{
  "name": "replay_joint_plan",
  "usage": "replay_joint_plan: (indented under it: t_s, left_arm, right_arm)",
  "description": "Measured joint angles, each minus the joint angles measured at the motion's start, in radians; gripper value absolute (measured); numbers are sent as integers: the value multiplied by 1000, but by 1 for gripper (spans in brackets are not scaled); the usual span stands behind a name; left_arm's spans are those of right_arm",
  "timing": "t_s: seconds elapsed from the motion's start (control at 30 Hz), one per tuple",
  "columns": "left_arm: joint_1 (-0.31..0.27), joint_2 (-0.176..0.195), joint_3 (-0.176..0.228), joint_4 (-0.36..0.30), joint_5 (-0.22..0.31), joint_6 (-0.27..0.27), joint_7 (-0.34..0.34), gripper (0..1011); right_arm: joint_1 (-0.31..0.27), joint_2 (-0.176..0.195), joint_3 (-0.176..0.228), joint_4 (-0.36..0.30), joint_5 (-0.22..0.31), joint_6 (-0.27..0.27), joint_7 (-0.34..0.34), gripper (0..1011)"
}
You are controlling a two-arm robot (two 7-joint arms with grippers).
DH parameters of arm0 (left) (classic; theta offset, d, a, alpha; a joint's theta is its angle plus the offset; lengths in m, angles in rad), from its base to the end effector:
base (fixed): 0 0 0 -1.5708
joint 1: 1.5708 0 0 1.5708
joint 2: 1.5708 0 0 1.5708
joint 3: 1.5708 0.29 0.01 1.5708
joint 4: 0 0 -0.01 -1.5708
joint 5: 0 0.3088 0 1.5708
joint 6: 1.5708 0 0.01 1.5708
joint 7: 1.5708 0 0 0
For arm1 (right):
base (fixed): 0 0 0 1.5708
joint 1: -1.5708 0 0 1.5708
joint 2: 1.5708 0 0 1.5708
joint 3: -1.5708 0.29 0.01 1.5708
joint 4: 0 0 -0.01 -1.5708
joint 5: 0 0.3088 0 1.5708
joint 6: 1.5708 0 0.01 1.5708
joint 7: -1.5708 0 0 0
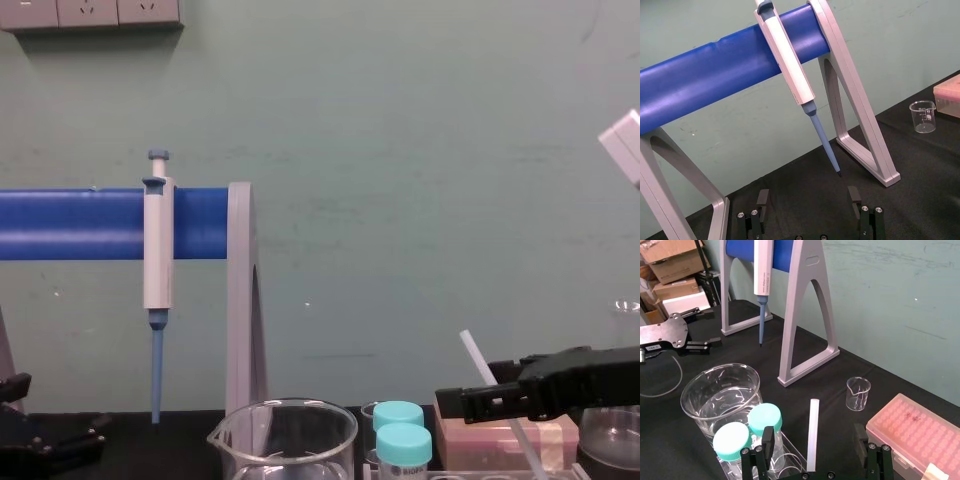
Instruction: Pick up the stirring rod with one hand, then place it down.
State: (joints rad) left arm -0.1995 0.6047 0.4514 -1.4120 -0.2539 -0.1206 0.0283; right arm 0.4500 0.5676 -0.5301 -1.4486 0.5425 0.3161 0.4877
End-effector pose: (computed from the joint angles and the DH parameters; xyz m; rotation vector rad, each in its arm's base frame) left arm 0.3581 0.0827 -0.3023 0.3044 -0.2851 1.2479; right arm 0.4152 -0.0441 -0.2179 -0.3020 0.1134 -0.7374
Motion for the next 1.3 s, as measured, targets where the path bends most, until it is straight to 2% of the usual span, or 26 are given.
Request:
replay_joint_plan:
  t_s: [0.47,0.57,0.93,1.3]
  left_arm:
    - [0,0,0,0,0,0,0,1000]
    - [0,0,0,0,0,0,0,1000]
    - [0,0,0,0,0,0,0,1000]
    - [0,0,0,0,0,0,0,1000]
  right_arm:
    - [-2,3,-2,-7,-13,3,1,1002]
    - [-2,3,-2,-7,-12,3,1,972]
    - [-2,3,-1,-7,-10,2,2,682]
    - [-2,3,0,-7,-9,2,2,311]
